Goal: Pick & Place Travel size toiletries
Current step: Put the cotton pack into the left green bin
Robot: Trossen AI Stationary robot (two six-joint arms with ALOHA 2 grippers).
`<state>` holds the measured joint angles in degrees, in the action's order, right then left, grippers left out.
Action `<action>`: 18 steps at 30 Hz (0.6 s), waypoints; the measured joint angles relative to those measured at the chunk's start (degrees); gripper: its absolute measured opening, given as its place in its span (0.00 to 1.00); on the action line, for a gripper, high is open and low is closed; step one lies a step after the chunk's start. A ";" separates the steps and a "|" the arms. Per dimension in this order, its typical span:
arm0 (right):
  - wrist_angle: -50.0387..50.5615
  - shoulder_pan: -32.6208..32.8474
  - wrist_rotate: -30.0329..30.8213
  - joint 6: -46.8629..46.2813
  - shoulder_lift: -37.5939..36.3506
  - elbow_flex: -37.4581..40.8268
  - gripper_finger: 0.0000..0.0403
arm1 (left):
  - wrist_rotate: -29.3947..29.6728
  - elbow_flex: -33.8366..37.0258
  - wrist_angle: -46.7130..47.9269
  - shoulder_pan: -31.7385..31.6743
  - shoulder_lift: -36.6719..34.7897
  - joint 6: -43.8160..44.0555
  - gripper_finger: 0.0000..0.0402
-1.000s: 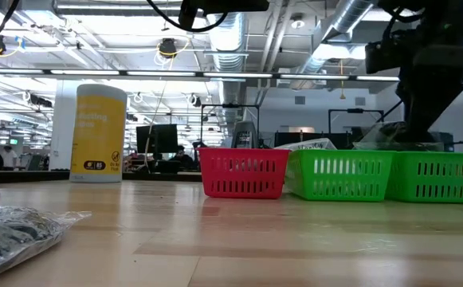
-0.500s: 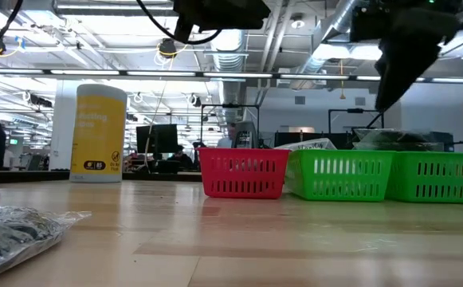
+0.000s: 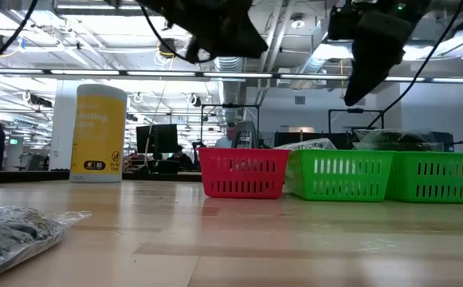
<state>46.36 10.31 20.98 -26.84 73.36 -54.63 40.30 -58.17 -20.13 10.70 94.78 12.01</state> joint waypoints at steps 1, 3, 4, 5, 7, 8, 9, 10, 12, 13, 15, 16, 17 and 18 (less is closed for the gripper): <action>-0.52 -0.02 -0.01 0.58 0.00 0.00 0.41 | -2.20 0.00 0.05 -1.56 0.00 0.00 0.21; -1.53 -0.02 -0.06 1.64 0.00 0.00 0.41 | -8.20 0.00 0.15 -5.09 0.00 0.22 0.21; -1.99 -0.02 -0.07 2.15 0.00 0.00 0.41 | -11.02 0.00 0.18 -6.80 0.00 0.53 0.21; -2.37 -0.02 -0.09 2.65 0.00 -0.01 0.41 | -13.44 0.00 0.21 -8.43 0.00 0.69 0.21; -2.50 0.02 -0.09 3.46 0.00 -0.02 0.41 | -16.89 0.00 0.77 -11.45 0.00 0.72 0.21; -2.50 0.04 -0.09 3.49 0.00 -0.02 0.41 | -18.16 0.00 1.27 -12.82 0.00 0.77 0.21; -2.50 0.02 -0.10 3.49 0.00 -0.02 0.41 | -19.45 0.03 1.62 -14.05 0.00 0.80 0.21; -2.50 0.02 -0.11 3.51 0.00 -0.02 0.41 | -20.68 0.18 1.57 -15.27 0.00 0.86 0.21; -2.53 0.02 -0.10 4.32 0.01 -0.02 0.41 | -23.07 0.80 1.50 -17.45 0.00 0.88 0.21; -2.64 0.02 -0.09 4.70 0.00 -0.02 0.41 | -24.10 1.26 1.58 -18.41 0.00 0.90 0.21; -3.18 0.04 -0.09 4.95 0.00 -0.02 0.41 | -25.52 2.23 1.75 -20.15 0.00 1.60 0.21; -3.58 0.04 -0.09 4.99 0.01 -0.02 0.41 | -25.91 2.68 1.66 -20.95 0.00 1.82 0.21; -3.99 0.04 -0.10 5.34 0.00 -0.02 0.40 | -26.43 3.21 1.61 -21.74 0.00 1.97 0.21; -4.34 0.04 -0.09 5.95 0.02 -0.02 0.40 | -27.04 3.71 1.63 -22.46 0.00 1.99 0.21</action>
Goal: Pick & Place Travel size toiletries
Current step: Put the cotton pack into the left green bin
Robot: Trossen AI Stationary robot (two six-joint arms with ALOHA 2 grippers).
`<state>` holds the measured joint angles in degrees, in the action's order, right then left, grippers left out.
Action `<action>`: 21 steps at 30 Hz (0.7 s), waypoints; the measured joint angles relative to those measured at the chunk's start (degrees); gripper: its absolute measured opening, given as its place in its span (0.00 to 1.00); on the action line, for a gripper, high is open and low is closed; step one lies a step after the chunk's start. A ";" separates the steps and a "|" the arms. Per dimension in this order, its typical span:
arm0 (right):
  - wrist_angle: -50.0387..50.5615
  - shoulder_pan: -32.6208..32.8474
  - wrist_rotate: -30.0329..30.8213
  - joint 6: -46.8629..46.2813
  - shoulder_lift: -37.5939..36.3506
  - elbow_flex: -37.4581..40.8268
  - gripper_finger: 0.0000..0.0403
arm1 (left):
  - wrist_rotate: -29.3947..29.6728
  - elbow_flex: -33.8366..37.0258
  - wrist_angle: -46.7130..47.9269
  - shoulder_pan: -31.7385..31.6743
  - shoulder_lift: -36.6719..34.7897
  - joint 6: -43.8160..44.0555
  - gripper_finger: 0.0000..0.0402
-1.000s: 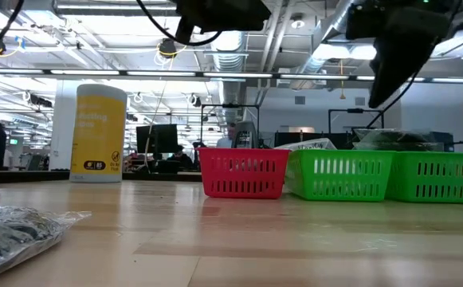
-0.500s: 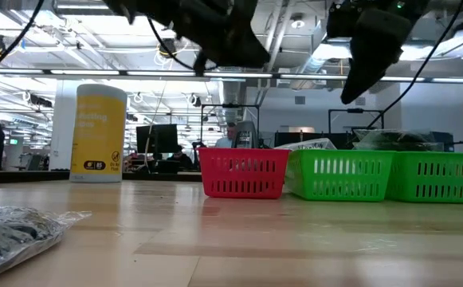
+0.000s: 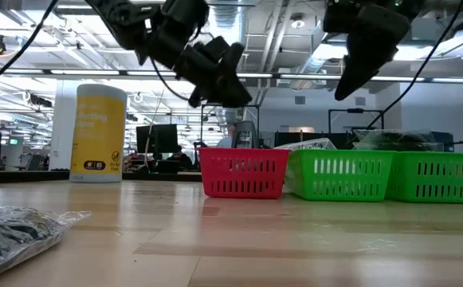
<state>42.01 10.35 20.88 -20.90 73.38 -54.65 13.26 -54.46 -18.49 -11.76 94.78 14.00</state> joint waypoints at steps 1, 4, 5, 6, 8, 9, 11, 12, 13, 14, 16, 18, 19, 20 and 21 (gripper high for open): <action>-0.43 0.00 0.00 0.60 0.00 0.00 0.40 | -0.45 0.48 0.06 -0.75 0.00 -0.02 0.21; -1.97 0.13 0.00 1.96 0.00 0.00 0.40 | -3.20 1.83 -0.11 -2.97 0.00 -0.02 0.21; -2.20 0.13 0.00 2.07 0.00 0.00 0.40 | -4.42 2.18 -0.07 -3.73 0.00 -0.02 0.21; -2.44 0.13 0.00 2.45 0.00 0.00 0.40 | -5.67 2.43 -0.08 -4.51 0.00 -0.01 0.21; -2.79 0.13 0.00 3.41 0.00 0.00 0.40 | -7.48 2.68 -0.40 -5.94 0.00 -0.01 0.21; -2.93 0.13 0.00 3.83 0.00 0.00 0.40 | -7.94 2.70 -0.46 -6.60 0.00 -0.02 0.21; -3.48 0.13 0.00 4.57 0.00 0.00 0.40 | -8.71 2.71 -0.93 -7.75 0.30 -0.02 0.21; -3.77 0.13 0.00 4.91 0.00 0.00 0.40 | -9.21 2.70 -1.29 -8.26 0.55 -0.02 0.21; -3.89 0.13 0.00 5.07 0.00 0.00 0.40 | -9.65 2.74 -1.08 -8.76 0.61 -0.02 0.21; -3.99 0.13 0.00 5.53 0.00 0.00 0.40 | -10.18 2.75 -1.85 -9.20 1.15 -0.02 0.21; -4.33 0.13 0.00 6.32 0.00 0.00 0.40 | -11.41 2.70 -2.78 -9.83 2.42 -0.03 0.21; -4.73 0.13 0.00 6.47 0.00 0.00 0.40 | -12.40 2.74 -4.60 -10.13 4.40 -0.04 0.21; -4.87 0.13 0.00 6.50 0.00 0.00 0.40 | -12.85 2.74 -5.47 -10.19 5.46 -0.02 0.21; -4.85 0.13 0.00 6.52 0.00 0.00 0.40 | -13.16 2.73 -7.22 -10.19 6.74 -0.03 0.21; -4.86 0.13 0.00 6.52 0.00 0.00 0.40 | -13.42 2.72 -8.26 -10.19 7.84 -0.05 0.21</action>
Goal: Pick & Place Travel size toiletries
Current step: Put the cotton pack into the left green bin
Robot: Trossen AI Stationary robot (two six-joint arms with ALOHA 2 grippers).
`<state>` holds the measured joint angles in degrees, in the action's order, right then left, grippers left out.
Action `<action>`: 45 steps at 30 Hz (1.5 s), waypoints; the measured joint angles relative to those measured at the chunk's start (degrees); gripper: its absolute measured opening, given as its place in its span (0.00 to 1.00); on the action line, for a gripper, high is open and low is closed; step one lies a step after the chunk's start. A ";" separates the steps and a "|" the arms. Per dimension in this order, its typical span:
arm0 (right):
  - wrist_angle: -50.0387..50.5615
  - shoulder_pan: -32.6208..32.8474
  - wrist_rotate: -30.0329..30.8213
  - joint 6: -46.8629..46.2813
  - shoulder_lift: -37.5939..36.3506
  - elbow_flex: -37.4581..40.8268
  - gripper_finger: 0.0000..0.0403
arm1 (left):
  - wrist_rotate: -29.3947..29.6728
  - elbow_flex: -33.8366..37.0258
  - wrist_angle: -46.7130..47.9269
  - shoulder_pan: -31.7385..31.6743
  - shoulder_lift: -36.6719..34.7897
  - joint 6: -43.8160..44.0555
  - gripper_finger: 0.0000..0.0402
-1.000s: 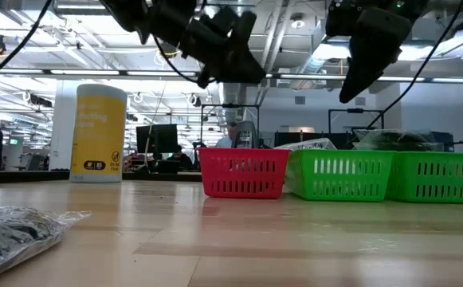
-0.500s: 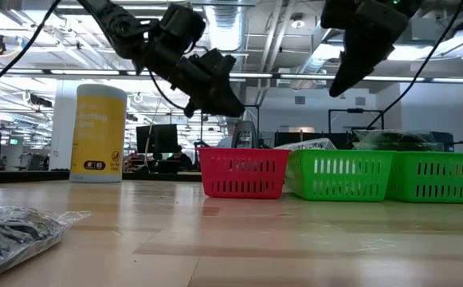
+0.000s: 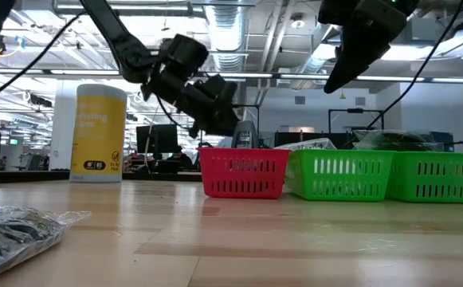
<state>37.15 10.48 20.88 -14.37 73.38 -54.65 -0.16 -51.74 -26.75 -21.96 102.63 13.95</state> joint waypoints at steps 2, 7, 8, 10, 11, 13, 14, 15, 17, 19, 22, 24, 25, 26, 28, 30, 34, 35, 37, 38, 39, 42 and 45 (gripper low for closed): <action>0.04 0.00 0.00 -0.02 0.00 0.00 0.40 | -0.24 0.02 -2.64 0.00 1.94 -0.04 0.21; 0.02 0.00 0.00 -0.02 0.00 0.00 0.40 | -0.24 -0.04 -7.09 -0.17 5.85 -0.28 0.21; 0.06 0.00 0.00 0.00 0.00 0.00 0.40 | -0.24 -0.32 -6.88 -0.22 6.72 -0.25 0.21; -0.08 0.00 0.00 0.73 0.00 0.00 0.40 | -0.22 -1.33 -6.79 -0.22 8.59 -0.15 0.21; -0.25 0.00 0.00 1.07 0.00 0.00 0.40 | -0.22 -2.25 -6.78 -0.22 9.70 -0.17 0.21; -0.53 0.00 0.00 1.29 0.00 0.00 0.39 | -0.21 -4.20 -6.87 -0.06 11.78 -0.22 0.21; -0.54 0.00 0.00 1.31 0.00 0.00 0.39 | -0.21 -5.30 -6.86 -0.04 12.76 -0.30 0.21; -0.53 0.00 0.00 1.30 0.00 0.00 0.39 | -0.09 -5.94 -6.70 -0.08 13.47 -0.42 0.21; -0.49 0.00 0.00 1.29 0.00 0.01 0.39 | 0.77 -6.74 -6.33 -0.26 14.12 -1.24 0.21; -0.29 0.00 0.00 1.29 0.00 0.00 0.39 | 0.27 -6.82 -6.17 -0.26 13.97 -1.46 0.21; -0.29 0.00 0.00 1.37 0.00 0.02 0.40 | -0.35 -6.82 -5.55 -0.52 13.79 -1.72 0.21; -0.29 0.00 0.00 1.46 0.00 0.00 0.40 | -0.35 -6.82 -5.27 -0.52 13.79 -2.46 0.21; -0.30 0.00 0.00 1.46 0.00 0.02 0.39 | -0.34 -6.82 -5.32 -0.52 13.79 -2.70 0.21; -0.29 0.00 0.00 1.46 0.00 0.01 0.39 | -0.37 -6.82 -5.34 -0.52 13.79 -2.77 0.21; -0.30 0.00 0.00 1.46 0.00 0.02 0.39 | -0.35 -6.82 -5.17 -0.65 13.79 -2.79 0.21; -0.29 0.00 0.00 1.46 0.00 0.02 0.39 | -0.45 -6.82 -5.11 -0.96 13.77 -3.01 0.21; -0.29 0.00 0.00 1.46 0.00 0.02 0.40 | 0.08 -6.82 -3.94 -1.07 13.77 -3.28 0.21; -0.29 0.00 0.00 1.46 0.00 0.02 0.40 | 0.32 -6.82 -3.39 -1.07 13.77 -3.49 0.21; -0.27 0.00 0.00 1.44 0.00 0.02 0.40 | 0.75 -6.82 -0.74 -1.67 13.69 -3.10 0.21; -0.28 0.00 0.00 1.46 0.00 0.02 0.39 | 0.37 -6.82 1.12 -2.05 13.69 -2.35 0.21; -0.27 0.00 0.00 1.46 0.00 0.02 0.39 | -0.26 -6.77 2.77 -2.38 13.69 -1.56 0.21; -0.27 0.00 0.00 1.46 0.00 0.02 0.39 | -1.11 -6.56 4.33 -2.58 13.69 -1.56 0.21; -0.27 0.00 0.00 1.46 0.00 0.02 0.38 | -1.72 -6.56 4.42 -2.00 13.69 -2.75 0.21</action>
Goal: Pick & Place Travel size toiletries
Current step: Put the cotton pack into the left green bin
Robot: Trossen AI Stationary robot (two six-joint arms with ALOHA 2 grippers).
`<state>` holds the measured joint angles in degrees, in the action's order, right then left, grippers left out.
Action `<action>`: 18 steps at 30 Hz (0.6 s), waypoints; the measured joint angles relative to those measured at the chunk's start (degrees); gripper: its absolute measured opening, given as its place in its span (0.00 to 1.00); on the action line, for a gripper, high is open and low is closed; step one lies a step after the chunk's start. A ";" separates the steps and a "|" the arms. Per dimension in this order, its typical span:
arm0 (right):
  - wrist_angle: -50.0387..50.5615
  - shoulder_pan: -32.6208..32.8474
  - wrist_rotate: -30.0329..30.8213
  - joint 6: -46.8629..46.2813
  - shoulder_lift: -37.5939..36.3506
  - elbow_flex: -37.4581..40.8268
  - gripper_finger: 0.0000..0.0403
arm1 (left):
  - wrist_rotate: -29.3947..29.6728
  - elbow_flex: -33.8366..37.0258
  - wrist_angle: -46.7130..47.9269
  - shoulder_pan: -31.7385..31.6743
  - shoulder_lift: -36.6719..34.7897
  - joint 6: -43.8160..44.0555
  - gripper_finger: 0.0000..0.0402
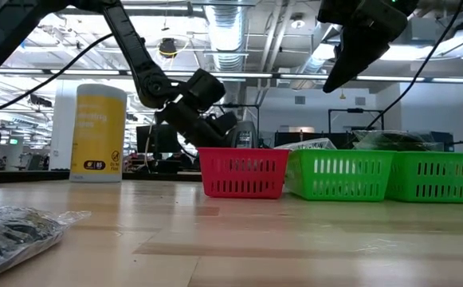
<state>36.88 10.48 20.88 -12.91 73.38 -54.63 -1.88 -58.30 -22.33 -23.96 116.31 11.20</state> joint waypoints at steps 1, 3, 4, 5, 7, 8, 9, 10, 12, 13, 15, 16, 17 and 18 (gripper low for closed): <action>0.00 0.00 0.00 0.00 0.00 0.00 0.38 | -0.04 0.00 -0.01 0.17 0.00 -0.20 0.21; 0.00 0.00 0.00 0.00 0.00 0.00 0.38 | -0.39 0.00 0.03 0.21 0.00 -0.25 0.21; 0.00 0.00 0.00 0.00 0.00 0.00 0.38 | -0.95 0.00 0.31 0.12 0.00 -0.26 0.21; 0.00 0.00 0.00 -0.02 0.00 0.00 0.38 | -1.31 0.00 0.77 0.08 0.00 -0.38 0.21; 0.02 0.00 0.00 -0.01 0.00 0.00 0.38 | -1.51 -0.02 2.48 0.08 0.00 -1.20 0.21; 0.01 0.00 0.00 0.00 0.00 0.00 0.38 | -1.51 -0.02 3.21 0.17 0.00 -1.45 0.21; 0.00 0.00 0.00 0.03 0.00 0.00 0.38 | -1.42 -0.02 3.65 0.26 0.00 -1.56 0.21; 0.00 0.00 0.00 0.29 0.00 0.00 0.38 | -1.38 -0.07 3.93 0.31 -0.02 -1.56 0.20; -0.01 0.00 0.00 0.70 0.00 0.00 0.37 | -1.45 -0.07 4.09 0.34 -0.02 -1.57 0.14; 0.00 0.00 0.00 0.72 0.00 0.00 0.37 | -1.84 -0.07 4.14 0.34 -0.04 -1.59 0.10; -0.02 0.00 0.00 0.78 0.00 0.00 0.37 | -3.16 -0.07 4.22 0.34 -0.04 -2.01 0.03; 0.00 0.00 0.00 0.90 0.00 0.00 0.36 | -3.60 -0.07 4.24 0.32 -0.04 -2.03 0.02; 0.00 0.00 0.00 0.89 0.00 0.00 0.36 | -3.74 -0.07 4.27 0.30 -0.04 -2.05 0.01; -0.02 0.00 0.00 0.89 0.00 0.00 0.36 | -3.70 -0.07 4.27 0.30 -0.04 -2.02 0.01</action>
<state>36.86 10.48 20.88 -12.02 73.38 -54.63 -5.57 -58.37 -18.06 -23.66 116.27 9.18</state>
